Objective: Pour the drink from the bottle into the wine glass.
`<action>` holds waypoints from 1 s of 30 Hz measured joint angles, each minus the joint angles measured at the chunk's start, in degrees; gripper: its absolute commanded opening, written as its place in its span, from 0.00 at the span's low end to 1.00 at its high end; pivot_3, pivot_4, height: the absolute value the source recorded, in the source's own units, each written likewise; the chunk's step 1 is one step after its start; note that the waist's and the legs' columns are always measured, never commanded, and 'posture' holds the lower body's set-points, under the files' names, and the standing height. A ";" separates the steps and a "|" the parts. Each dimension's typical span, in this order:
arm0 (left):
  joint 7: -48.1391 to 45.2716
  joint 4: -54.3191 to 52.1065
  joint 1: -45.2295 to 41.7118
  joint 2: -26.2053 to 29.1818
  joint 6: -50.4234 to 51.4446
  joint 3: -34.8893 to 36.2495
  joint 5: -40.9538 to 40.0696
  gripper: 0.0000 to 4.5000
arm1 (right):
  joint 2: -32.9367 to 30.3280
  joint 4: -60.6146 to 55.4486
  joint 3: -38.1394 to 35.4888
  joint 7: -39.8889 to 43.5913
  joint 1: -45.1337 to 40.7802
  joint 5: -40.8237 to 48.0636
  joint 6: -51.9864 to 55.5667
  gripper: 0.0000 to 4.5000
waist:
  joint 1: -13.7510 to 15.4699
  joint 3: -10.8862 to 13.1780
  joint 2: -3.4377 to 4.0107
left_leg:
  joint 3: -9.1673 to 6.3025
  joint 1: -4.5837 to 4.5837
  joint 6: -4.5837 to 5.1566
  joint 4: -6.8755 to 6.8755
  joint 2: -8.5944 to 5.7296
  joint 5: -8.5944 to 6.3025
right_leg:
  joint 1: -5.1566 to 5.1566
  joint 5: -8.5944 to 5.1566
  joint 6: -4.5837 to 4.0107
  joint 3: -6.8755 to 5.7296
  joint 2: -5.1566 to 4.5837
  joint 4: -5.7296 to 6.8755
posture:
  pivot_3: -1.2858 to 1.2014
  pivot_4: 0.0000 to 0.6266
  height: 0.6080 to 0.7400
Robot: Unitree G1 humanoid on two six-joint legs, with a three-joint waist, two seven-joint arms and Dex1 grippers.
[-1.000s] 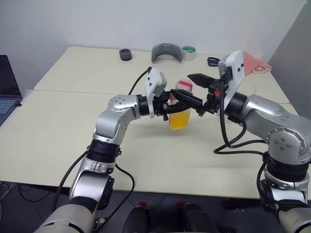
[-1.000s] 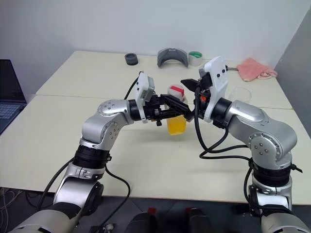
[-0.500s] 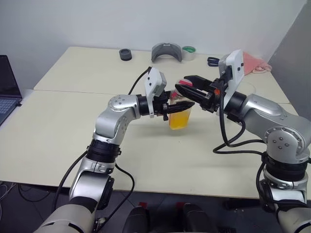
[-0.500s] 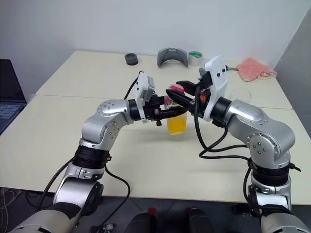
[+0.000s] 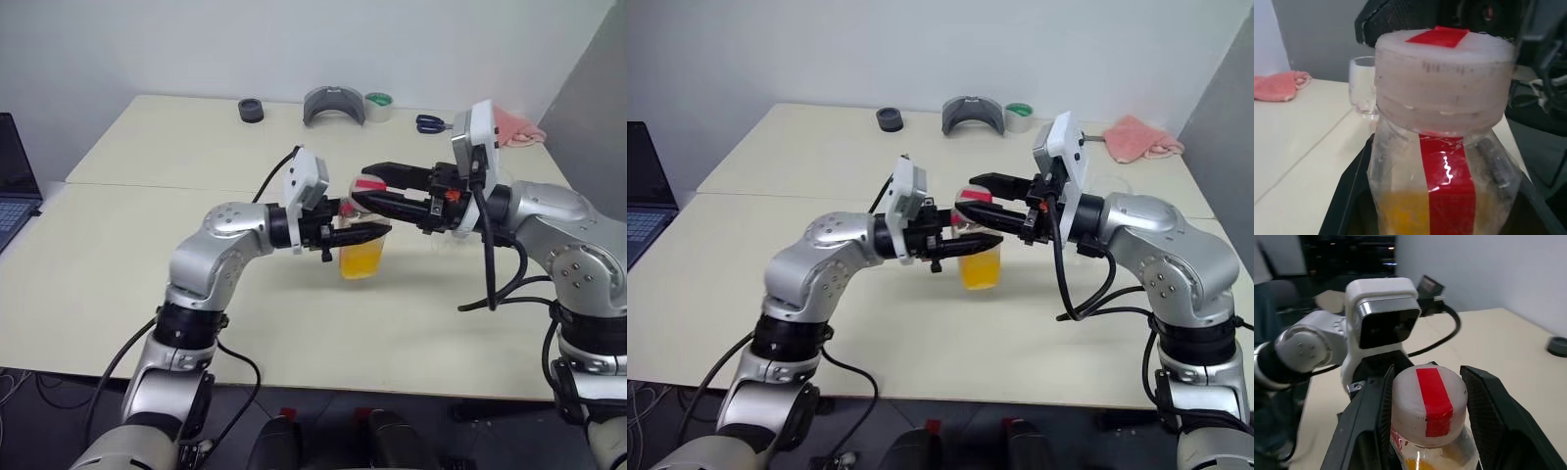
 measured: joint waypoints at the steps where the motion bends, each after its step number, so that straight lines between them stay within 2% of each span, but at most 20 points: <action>1: 0.40 -1.23 0.19 0.52 1.08 0.45 -0.73 0.41 | 0.00 1.42 0.53 1.96 -1.04 -0.15 -0.86 0.40 | 0.03 0.01 0.01 | 0.00 0.00 0.00 0.01 0.00 0.00 | 0.00 0.00 0.00 0.00 0.00 0.00 | 0.52 0.24 1.00; 6: 2.16 -4.00 0.20 1.62 4.19 2.16 -3.28 0.41 | -0.04 7.59 2.62 9.63 -6.15 -1.53 -3.69 0.40 | 0.18 0.02 0.03 | -0.03 0.00 0.00 0.02 -0.02 0.00 | 0.02 0.00 0.00 -0.04 -0.03 0.00 | 0.52 0.24 1.00; 10: 2.15 -4.14 0.20 2.47 4.83 1.92 -3.51 0.41 | -0.06 9.79 3.34 12.72 -6.86 -2.53 -5.17 0.40 | 0.21 0.03 0.05 | -0.05 -0.01 0.00 0.02 -0.02 0.00 | 0.02 0.00 0.00 -0.09 -0.06 0.00 | 0.52 0.24 1.00; 12: 2.20 -4.15 0.20 2.65 4.83 1.92 -3.55 0.41 | -0.17 10.34 3.65 13.14 -7.40 -2.73 -5.20 0.56 | 0.21 0.05 0.07 | -0.05 -0.01 0.00 0.02 -0.02 0.01 | 0.02 0.00 -0.01 -0.10 -0.07 0.00 | 0.52 0.24 1.00; 14: 2.23 -4.17 0.05 2.48 4.87 2.00 -4.91 0.41 | -1.08 10.22 4.20 13.38 -7.40 -4.20 -4.89 0.68 | 0.23 0.05 0.08 | -0.07 -0.01 0.00 0.02 -0.02 0.01 | 0.02 0.00 -0.01 -0.12 -0.08 0.00 | 0.52 0.24 1.00; 18: 2.17 -4.17 -0.58 2.48 4.45 2.08 -5.73 0.41 | -3.51 7.99 3.64 12.76 -5.22 -4.11 -1.55 1.00 | 0.28 0.06 0.09 | -0.06 -0.02 0.00 0.02 -0.04 0.01 | 0.02 0.00 -0.01 -0.11 -0.10 0.00 | 0.52 0.24 1.00; 22: 2.10 -3.20 -0.78 2.62 3.02 1.99 -5.53 0.41 | -4.92 3.80 0.04 8.91 -3.11 -1.61 3.18 1.00 | 0.29 0.08 0.12 | -0.07 -0.02 0.00 0.02 -0.03 0.01 | 0.01 -0.01 -0.02 -0.11 -0.10 0.02 | 0.52 0.24 1.00; 26: 2.02 0.65 -1.80 2.31 0.19 1.48 -3.96 0.41 | -4.00 -2.34 -5.79 -0.68 -2.42 1.49 7.84 1.00 | 0.21 0.08 0.12 | -0.06 -0.01 -0.01 0.02 -0.03 0.01 | 0.02 -0.01 -0.03 -0.09 -0.08 0.03 | 0.52 0.24 1.00; 30: 1.77 7.00 -3.63 0.77 -3.61 0.15 -1.28 0.41 | 1.81 -10.46 -8.52 -13.98 -0.58 5.26 12.76 1.00 | 0.22 0.08 0.13 | -0.05 -0.04 -0.01 0.03 -0.03 0.01 | -0.03 -0.02 -0.03 -0.08 -0.07 0.07 | 0.52 0.24 1.00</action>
